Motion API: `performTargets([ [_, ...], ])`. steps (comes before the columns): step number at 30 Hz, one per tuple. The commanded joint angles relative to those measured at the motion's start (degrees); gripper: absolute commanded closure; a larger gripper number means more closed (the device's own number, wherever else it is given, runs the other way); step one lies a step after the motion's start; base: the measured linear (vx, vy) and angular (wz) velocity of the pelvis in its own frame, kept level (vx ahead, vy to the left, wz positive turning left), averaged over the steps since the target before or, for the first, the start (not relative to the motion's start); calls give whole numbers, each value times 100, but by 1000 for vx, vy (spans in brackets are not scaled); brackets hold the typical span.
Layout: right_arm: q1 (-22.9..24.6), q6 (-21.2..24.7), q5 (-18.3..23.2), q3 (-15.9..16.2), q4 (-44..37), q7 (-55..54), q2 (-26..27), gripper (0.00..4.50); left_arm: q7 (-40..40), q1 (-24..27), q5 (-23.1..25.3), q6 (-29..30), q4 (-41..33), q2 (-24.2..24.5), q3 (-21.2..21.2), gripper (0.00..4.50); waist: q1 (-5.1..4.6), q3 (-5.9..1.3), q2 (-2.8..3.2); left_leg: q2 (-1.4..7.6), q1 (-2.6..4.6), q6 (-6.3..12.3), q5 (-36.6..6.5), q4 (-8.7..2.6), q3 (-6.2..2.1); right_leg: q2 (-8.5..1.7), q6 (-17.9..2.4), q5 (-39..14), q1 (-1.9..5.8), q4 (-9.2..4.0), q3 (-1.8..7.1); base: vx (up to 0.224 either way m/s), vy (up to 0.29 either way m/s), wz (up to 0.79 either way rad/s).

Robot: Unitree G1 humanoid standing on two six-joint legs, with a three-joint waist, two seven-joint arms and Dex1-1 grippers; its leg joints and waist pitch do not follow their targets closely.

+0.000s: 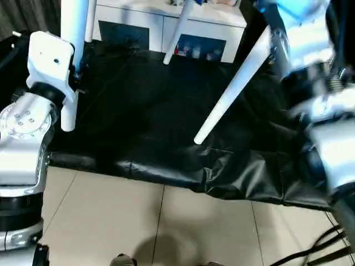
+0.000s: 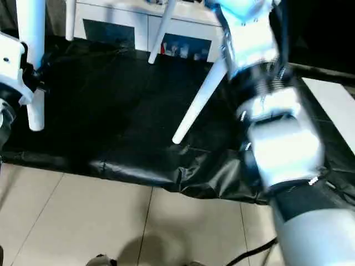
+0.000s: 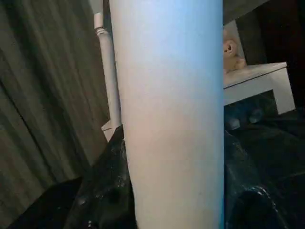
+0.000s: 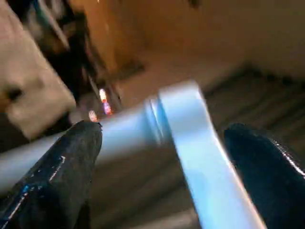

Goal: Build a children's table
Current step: Flip table

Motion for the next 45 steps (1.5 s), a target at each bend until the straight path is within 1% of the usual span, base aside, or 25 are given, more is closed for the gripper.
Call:
performTargets([
  [1, 244, 593, 402, 5, -628, 230, -12, 0, -169, 141, 102, -85, 84, -27, -219, 278, -10, -434, 207, -99, 236, -247, -3171, -529, 69, 49, -858, -2242, 173, -440, 12, 0, 0, 0],
  [2, 531, 1020, 497, 154, -951, 345, -22, 0, -137, 162, 56, -123, 130, -102, -197, 278, -7, -430, 199, -98, 245, -265, -3174, -534, 74, 53, -858, -2244, 166, -453, 15, 0, 0, 0],
  [5, 971, 1438, 538, 387, -1304, 480, -70, 0, -124, 196, 55, -195, 195, -151, -222, 278, -5, -436, 188, -104, 260, -335, -3269, -546, 61, 46, -777, -2452, 164, -490, 7, 0, 0, 0],
  [10, 2141, 2118, -191, 640, -1591, -371, 66, 0, -125, 320, -76, -463, 505, -386, -259, 278, 29, -443, 176, -118, 310, -444, -3443, -543, 51, 35, -637, -2836, 127, -580, -9, 0, 0, 0],
  [13, 2605, 2150, -526, 604, -1523, -1033, 207, 0, -146, 340, -21, -606, 741, -386, -328, 278, 50, -429, 201, -130, 330, -494, -3624, -551, 32, 30, -517, -3167, 109, -649, -51, 0, 0, 0],
  [16, 2817, 2317, -672, 580, -1612, -1380, 218, 0, -177, 329, 44, -690, 881, -375, -366, 278, 51, -421, 232, -118, 398, -513, -3920, -561, 2, 56, -472, -3317, 104, -692, -118, -18, 3, -1],
  [18, 3455, 2556, -1018, 438, -1712, -2317, 321, 0, -240, 309, 148, -950, 1305, -429, -484, 278, 31, -343, 317, -69, 508, -459, -4460, -676, -7, 137, -458, -3411, 156, -843, -355, -73, 9, 1],
  [19, 3646, 2613, -991, 373, -1785, -2434, 379, 0, -245, 304, 191, -1002, 1387, -443, -529, 278, 92, -298, 462, 66, 297, -475, -4996, -1070, 52, 290, -596, -2907, 439, -453, -530, -67, 5, 1],
  [20, 3779, 2683, -988, 326, -1875, -2511, 426, 0, -247, 299, 218, -1047, 1445, -454, -555, 278, 282, -356, 490, 156, -25, -449, -5135, -1255, 134, 236, -703, -2017, 797, 370, -441, -110, 1, 8],
  [21, 4129, 2757, -923, 175, -2075, -2709, 529, 0, -195, 260, 220, -1117, 1568, -530, -563, 278, 630, -289, 449, 63, -273, -338, -5165, -1472, 610, 353, -638, -1649, 809, 780, -457, -110, 1, 8],
  [22, 4184, 2777, -893, 142, -2111, -2739, 550, 0, -191, 254, 228, -1129, 1587, -534, -570, 278, 695, -361, 342, 63, -119, -380, -4611, -1345, 665, 306, -511, -2402, 781, 848, -182, -68, -74, 19],
  [23, 4262, 2804, -849, 96, -2161, -2783, 579, 0, -185, 244, 238, -1146, 1614, -540, -580, 278, 497, -414, -237, 33, 884, -459, -2855, 282, 388, -461, -51, -5966, -361, -733, 281, 28, -142, 7],
  [24, 4560, 2836, -796, -56, -2395, -2994, 668, 0, -126, 193, 253, -1274, 1739, -578, -594, 278, 429, -342, -144, -24, 781, -172, -1879, 688, 114, -843, -132, -6945, -395, -1013, 475, 28, -142, 7],
  [25, 4707, 2789, -842, -82, -2508, -3096, 672, 0, -100, 155, 261, -1373, 1839, -599, -596, 278, 538, -415, -18, -152, 159, -75, -626, 309, -247, -698, -331, -5876, 412, -635, 719, 58, -59, -10],
  [26, 4754, 2775, -861, -98, -2546, -3144, 675, 0, -91, 142, 266, -1406, 1873, -608, -599, 278, 618, -482, 147, 43, 479, -497, -1233, -263, -106, -221, -458, -3562, 249, -356, 303, 0, 0, 0],
  [27, 4890, 2730, -919, -141, -2654, -3286, 682, 0, -66, 104, 286, -1505, 1977, -631, -611, 278, 428, -481, 272, -1, 603, -826, -2199, -406, -77, 144, -740, -1581, 144, -175, 142, 0, 0, 0],
  [28, 4957, 2736, -958, -191, -2725, -3471, 714, 0, -58, 66, 281, -1594, 2078, -649, -616, 278, 427, -487, 313, -1, 569, -838, -2483, -499, -88, 147, -879, -1194, 261, -163, 109, -130, 3, 18],
  [29, 5003, 2736, -1031, -236, -2773, -3644, 724, 0, -39, 19, 298, -1699, 2177, -662, -629, 278, 388, -453, 327, -4, 541, -787, -2809, -586, -91, 121, -960, -1205, 315, -220, 92, -60, 44, -3],
  [31, 5072, 2740, -1190, -335, -2907, -3919, 760, 0, -3, -79, 298, -1867, 2368, -687, -656, 278, 293, -372, 322, -52, 606, -732, -3779, -623, -92, 39, -750, -2616, 277, -508, 71, -69, 45, -3],
  [33, 5061, 2766, -1223, -406, -2965, -4007, 778, 0, 0, -135, 265, -1961, 2456, -734, -656, 278, 264, -370, 308, -67, 622, -661, -3915, -667, -117, -11, -569, -3140, 355, -631, 26, -76, 29, -7],
  [40, 4995, 2920, -1265, -402, -3011, -4120, 704, 0, -112, -581, 272, -2312, 2973, -879, -819, 278, 127, -323, 264, -34, 691, -504, -3955, -815, -123, -67, -514, -3258, 504, -867, -182, -33, 12, -3],
  [42, 4987, 2933, -1280, -400, -3009, -4116, 699, 0, -121, -633, 275, -2338, 3026, -893, -838, 278, 87, -284, 297, 2, 720, -482, -4342, -877, -116, -18, -474, -3444, 532, -898, -355, -77, 8, -2],
  [43, 4951, 2966, -1309, -377, -2959, -4063, 678, 0, -58, -789, 353, -2419, 3271, -938, -879, 278, 74, -262, 306, 55, 627, -452, -4554, -1012, -82, 64, -495, -3296, 624, -791, -470, -76, -5, -2],
  [44, 4951, 2966, -1309, -377, -2959, -4063, 678, 0, -58, -789, 353, -2419, 3271, -938, -879, 278, 152, -284, 352, 158, 335, -411, -4708, -1233, -42, 113, -560, -2720, 915, -195, -426, -129, -20, 6],
  [45, 4939, 2982, -1323, -365, -2942, -4046, 670, 0, -27, -834, 384, -2458, 3359, -953, -888, 278, 717, -315, 291, 109, -232, -340, -4624, -1558, 563, 291, -438, -2054, 1169, 840, -222, -129, -20, 6],
])
